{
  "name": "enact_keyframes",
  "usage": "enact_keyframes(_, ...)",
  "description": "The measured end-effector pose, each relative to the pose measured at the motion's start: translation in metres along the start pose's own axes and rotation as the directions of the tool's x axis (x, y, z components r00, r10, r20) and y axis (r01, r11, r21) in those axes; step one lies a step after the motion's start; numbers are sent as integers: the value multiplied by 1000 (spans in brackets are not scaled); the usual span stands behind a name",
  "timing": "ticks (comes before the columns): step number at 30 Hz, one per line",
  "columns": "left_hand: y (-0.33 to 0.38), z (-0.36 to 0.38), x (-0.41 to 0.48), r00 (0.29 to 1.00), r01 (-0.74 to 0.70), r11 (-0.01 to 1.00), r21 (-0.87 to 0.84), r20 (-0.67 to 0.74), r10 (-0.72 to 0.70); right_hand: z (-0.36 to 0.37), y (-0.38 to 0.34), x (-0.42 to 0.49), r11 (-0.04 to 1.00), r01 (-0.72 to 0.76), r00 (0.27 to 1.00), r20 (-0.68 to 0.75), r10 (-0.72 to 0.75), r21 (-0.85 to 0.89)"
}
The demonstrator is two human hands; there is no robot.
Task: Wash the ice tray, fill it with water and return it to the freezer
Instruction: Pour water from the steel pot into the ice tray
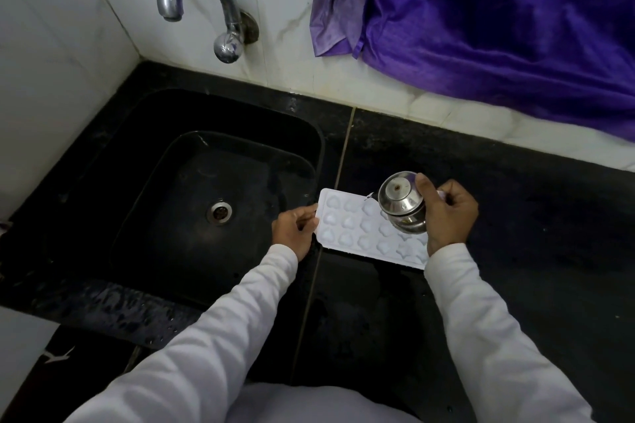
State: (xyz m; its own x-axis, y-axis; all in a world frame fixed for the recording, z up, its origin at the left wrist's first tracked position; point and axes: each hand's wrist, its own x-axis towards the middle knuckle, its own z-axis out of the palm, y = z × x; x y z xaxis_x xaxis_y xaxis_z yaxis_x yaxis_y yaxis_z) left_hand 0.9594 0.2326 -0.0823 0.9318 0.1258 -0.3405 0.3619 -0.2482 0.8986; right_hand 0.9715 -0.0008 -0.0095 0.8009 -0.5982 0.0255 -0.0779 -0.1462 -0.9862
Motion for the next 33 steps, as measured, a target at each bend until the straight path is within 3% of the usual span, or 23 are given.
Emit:
enact_keyframes(20,1,0,0,1000,-20,1000,18,3,20,-3,-3,0,990,-73,996,-51,79,119)
enact_keyframes(33,-3,0,1,1000,-26,999,34,2,26,-17,1,5,998,-46,995,-85,49,36)
